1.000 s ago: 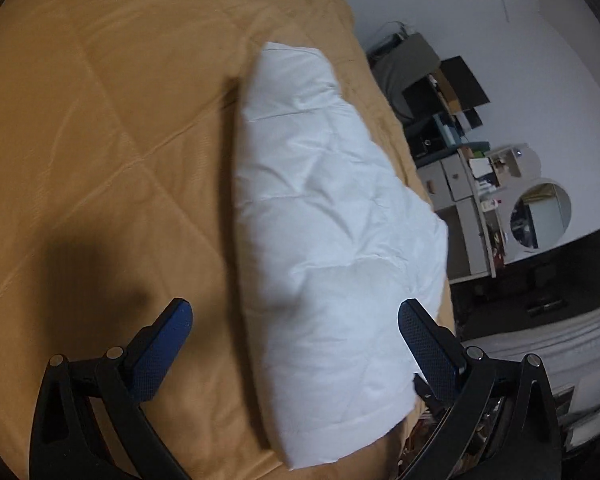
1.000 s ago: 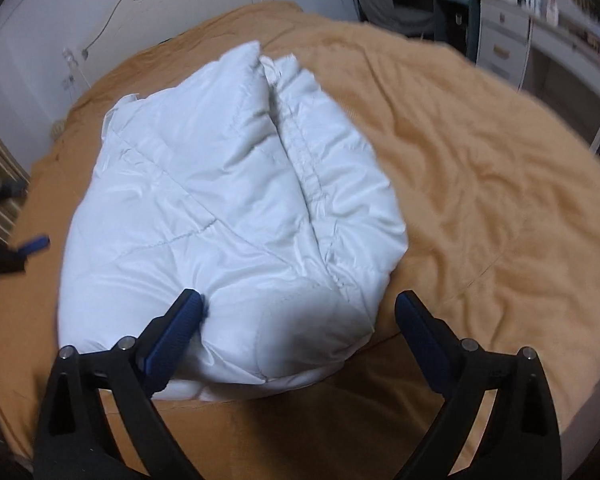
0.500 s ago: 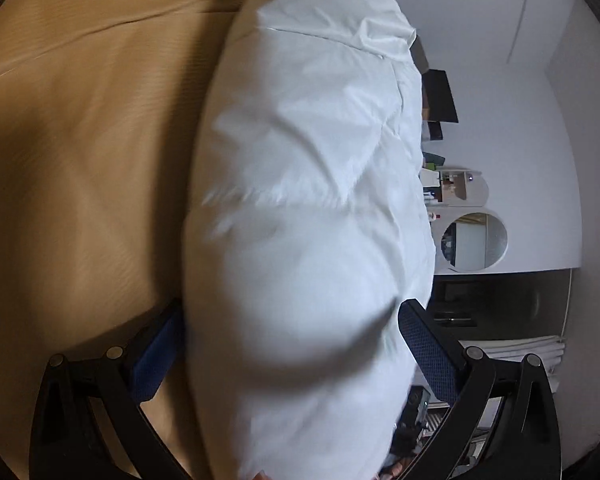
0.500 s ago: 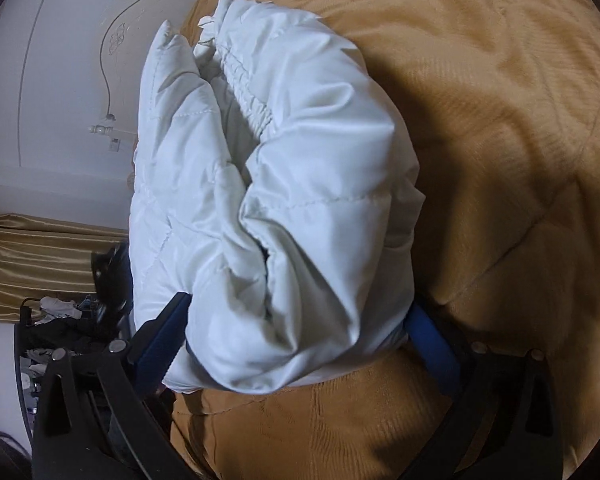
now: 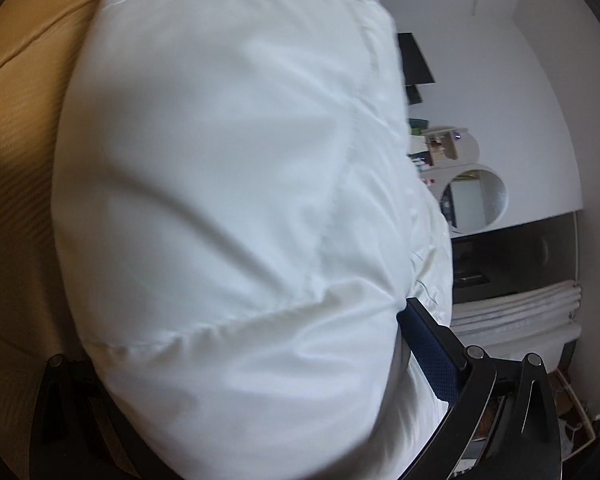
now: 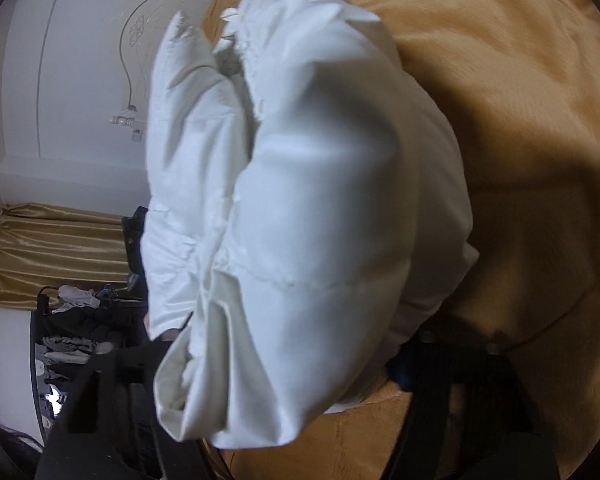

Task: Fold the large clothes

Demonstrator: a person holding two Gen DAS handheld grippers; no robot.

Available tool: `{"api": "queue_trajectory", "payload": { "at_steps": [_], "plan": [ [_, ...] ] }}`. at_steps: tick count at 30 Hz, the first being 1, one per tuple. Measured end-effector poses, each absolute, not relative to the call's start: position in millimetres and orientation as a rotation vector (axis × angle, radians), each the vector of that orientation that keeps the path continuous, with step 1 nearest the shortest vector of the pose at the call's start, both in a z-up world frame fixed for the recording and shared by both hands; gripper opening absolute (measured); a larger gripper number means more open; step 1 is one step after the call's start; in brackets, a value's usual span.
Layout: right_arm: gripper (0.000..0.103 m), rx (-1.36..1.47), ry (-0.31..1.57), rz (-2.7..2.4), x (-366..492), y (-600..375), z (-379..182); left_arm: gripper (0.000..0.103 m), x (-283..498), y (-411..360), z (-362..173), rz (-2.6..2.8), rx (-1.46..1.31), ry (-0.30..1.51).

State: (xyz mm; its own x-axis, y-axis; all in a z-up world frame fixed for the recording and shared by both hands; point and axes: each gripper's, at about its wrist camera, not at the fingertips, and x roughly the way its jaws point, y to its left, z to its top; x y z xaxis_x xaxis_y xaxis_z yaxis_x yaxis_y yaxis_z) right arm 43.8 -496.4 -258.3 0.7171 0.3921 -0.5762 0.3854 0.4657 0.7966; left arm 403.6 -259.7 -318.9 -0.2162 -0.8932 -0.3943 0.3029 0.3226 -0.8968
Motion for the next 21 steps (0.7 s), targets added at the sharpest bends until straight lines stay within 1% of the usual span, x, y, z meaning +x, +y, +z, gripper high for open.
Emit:
{"api": "queue_trajectory", "payload": {
  "at_steps": [3,5,8,12,15,17,18,20,21],
  "plan": [
    [0.045,1.069,0.792,0.016,45,-484,-233,0.097,404,-251,-317,-1.296,-0.674,1.295],
    [0.043,1.025,0.775,0.031,50,-473,-214,0.092,407,-241,-315,-1.324,-0.727,1.26],
    [0.042,0.986,0.746,0.073,59,-452,-190,0.089,416,-226,-300,-1.333,-0.765,1.217],
    [0.042,0.993,0.712,0.169,88,-414,-178,0.089,426,-174,-249,-1.32,-0.691,1.143],
    [0.042,1.052,0.706,0.269,115,-376,-195,0.089,424,-118,-220,-1.248,-0.579,1.107],
    [0.044,1.092,0.747,0.313,133,-351,-221,0.089,418,-80,-226,-1.177,-0.549,1.113],
    [0.045,1.095,0.786,0.316,140,-338,-238,0.089,418,-65,-239,-1.137,-0.532,1.132],
    [0.047,1.106,0.902,0.298,160,-319,-281,0.089,425,-44,-285,-1.025,-0.55,1.219],
    [0.051,1.114,0.947,0.284,166,-313,-299,0.09,424,-35,-320,-0.975,-0.588,1.279]
  ]
}}
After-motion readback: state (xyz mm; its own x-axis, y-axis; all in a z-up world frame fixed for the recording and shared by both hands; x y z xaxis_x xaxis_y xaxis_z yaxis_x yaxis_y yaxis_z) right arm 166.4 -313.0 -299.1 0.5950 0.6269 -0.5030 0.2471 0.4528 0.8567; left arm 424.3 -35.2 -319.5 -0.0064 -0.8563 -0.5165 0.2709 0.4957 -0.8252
